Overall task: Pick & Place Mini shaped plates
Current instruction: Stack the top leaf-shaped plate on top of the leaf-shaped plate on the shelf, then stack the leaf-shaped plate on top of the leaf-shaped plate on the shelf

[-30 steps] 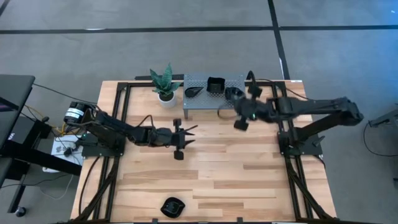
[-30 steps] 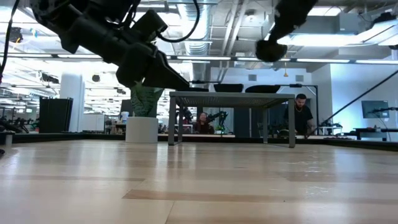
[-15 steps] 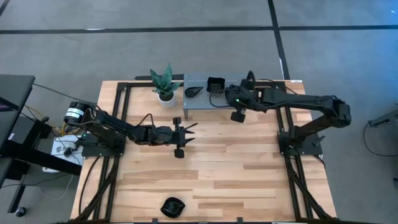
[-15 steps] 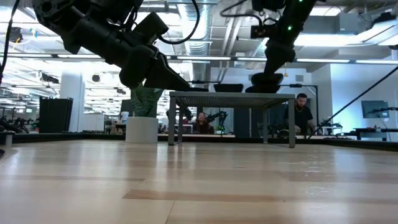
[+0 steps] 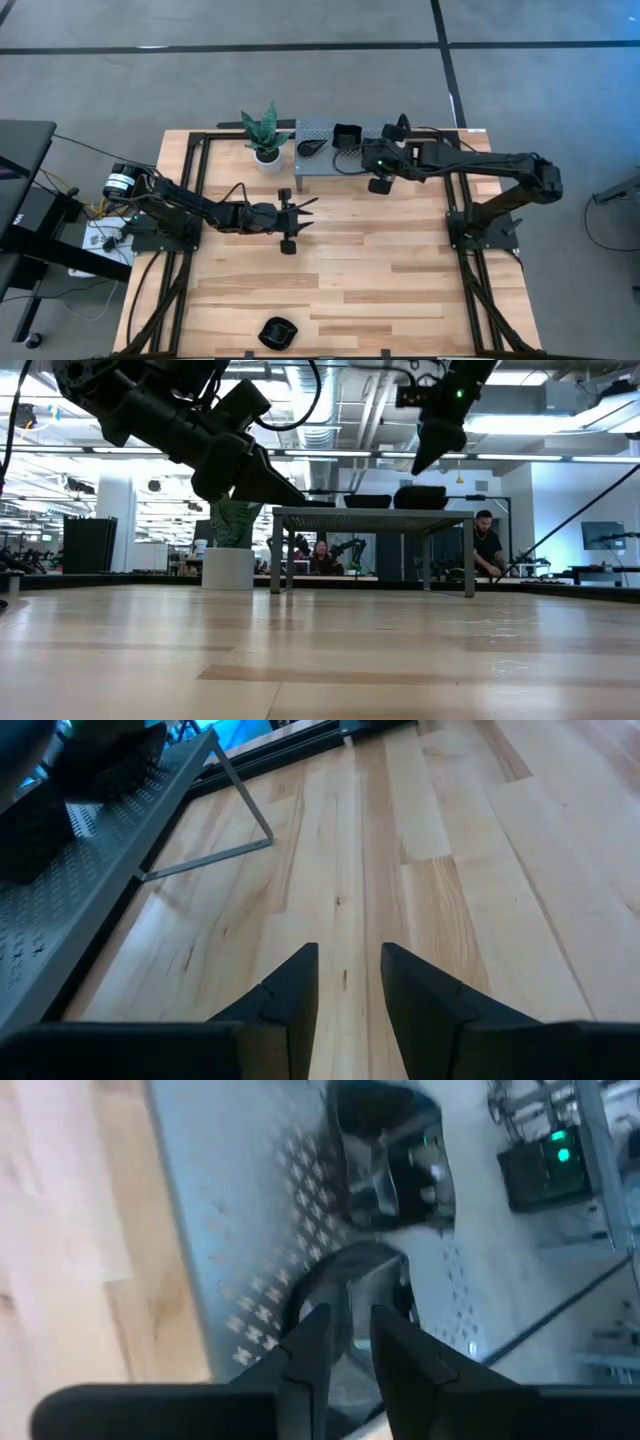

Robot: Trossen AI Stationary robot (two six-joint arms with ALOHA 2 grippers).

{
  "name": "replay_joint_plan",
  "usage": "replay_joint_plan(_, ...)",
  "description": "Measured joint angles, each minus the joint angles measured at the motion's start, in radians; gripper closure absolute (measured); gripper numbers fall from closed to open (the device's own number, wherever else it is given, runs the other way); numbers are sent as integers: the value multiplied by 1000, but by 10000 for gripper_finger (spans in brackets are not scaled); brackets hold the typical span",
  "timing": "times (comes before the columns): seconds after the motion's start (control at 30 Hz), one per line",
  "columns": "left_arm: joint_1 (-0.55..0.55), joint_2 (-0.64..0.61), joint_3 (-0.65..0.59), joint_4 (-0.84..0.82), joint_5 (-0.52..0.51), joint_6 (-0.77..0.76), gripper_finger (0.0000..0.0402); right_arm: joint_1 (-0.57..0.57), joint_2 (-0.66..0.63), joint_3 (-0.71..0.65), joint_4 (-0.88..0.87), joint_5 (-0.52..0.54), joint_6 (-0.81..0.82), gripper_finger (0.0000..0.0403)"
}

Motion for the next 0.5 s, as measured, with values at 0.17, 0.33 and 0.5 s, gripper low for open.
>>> replay_joint_plan(0.17,-11,0,0,0,0,0,289,69,-1,49,-24,-3,32,333)
replay_joint_plan(0.33,-29,0,0,0,0,-14,289,119,0,49,-131,-6,124,333)
replay_joint_plan(0.5,-61,0,0,4,91,-53,289,217,-1,49,-211,-73,359,333)
